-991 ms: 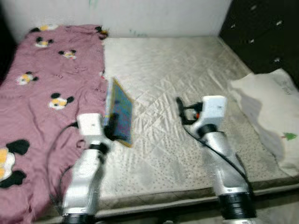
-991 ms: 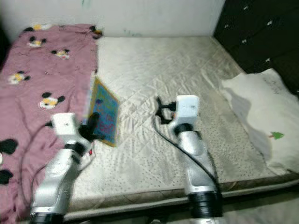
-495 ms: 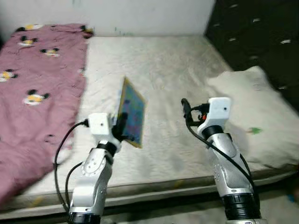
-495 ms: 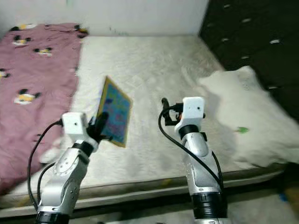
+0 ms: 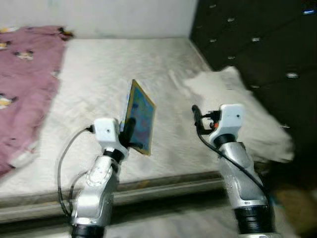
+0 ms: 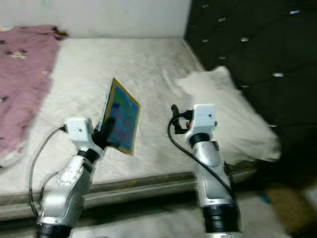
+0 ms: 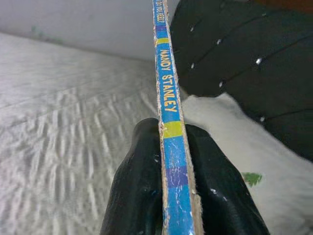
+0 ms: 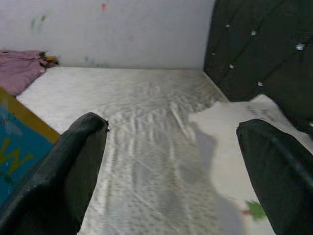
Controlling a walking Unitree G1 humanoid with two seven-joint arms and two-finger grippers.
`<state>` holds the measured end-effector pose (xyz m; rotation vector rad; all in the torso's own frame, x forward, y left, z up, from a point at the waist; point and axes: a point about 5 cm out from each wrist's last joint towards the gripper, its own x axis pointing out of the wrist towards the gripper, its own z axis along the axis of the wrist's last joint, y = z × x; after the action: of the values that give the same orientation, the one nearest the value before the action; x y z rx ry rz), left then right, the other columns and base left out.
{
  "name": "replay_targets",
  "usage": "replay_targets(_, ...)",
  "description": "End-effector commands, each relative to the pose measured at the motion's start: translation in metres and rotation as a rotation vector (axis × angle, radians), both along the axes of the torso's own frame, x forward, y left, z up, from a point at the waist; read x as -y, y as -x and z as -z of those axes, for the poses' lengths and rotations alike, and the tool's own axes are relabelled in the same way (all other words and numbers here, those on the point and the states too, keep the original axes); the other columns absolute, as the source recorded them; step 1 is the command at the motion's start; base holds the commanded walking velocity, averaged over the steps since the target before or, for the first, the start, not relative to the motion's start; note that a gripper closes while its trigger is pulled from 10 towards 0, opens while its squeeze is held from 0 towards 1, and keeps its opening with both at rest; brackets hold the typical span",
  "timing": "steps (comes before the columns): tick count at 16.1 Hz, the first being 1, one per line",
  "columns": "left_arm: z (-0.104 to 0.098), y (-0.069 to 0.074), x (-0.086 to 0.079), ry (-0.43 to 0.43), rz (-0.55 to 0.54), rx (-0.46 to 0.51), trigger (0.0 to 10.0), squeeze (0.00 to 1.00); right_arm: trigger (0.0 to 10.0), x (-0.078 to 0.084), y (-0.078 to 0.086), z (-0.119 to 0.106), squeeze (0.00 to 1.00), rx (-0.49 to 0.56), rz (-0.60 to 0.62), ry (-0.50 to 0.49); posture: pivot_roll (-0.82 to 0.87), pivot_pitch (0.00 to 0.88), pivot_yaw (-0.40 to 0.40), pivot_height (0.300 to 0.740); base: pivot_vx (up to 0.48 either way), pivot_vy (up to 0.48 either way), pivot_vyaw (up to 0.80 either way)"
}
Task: Clean up the room
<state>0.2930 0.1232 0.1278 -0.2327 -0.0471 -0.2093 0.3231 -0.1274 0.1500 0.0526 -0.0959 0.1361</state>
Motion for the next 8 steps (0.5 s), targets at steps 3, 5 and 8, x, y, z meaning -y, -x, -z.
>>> replay_targets(3,-0.01,-0.003,-0.005,0.002,-0.049,0.06,10.0,0.0,10.0,0.0,-0.001,-0.003,0.0,0.015,-0.008,0.015,-0.05,0.095,-0.049,0.74,0.0,-0.102,0.0)
replay_targets(5,-0.012,-0.003,-0.012,0.005,-0.062,0.078,10.0,0.0,10.0,-0.001,-0.001,-0.003,0.0,0.016,-0.014,0.015,-0.05,0.091,-0.052,0.74,0.0,0.0,0.0)
replay_targets(8,-0.014,-0.003,-0.013,0.013,-0.061,0.092,10.0,0.0,10.0,-0.005,-0.001,-0.006,0.0,0.038,-0.039,0.033,-0.04,0.087,-0.054,0.74,0.0,0.0,0.0)
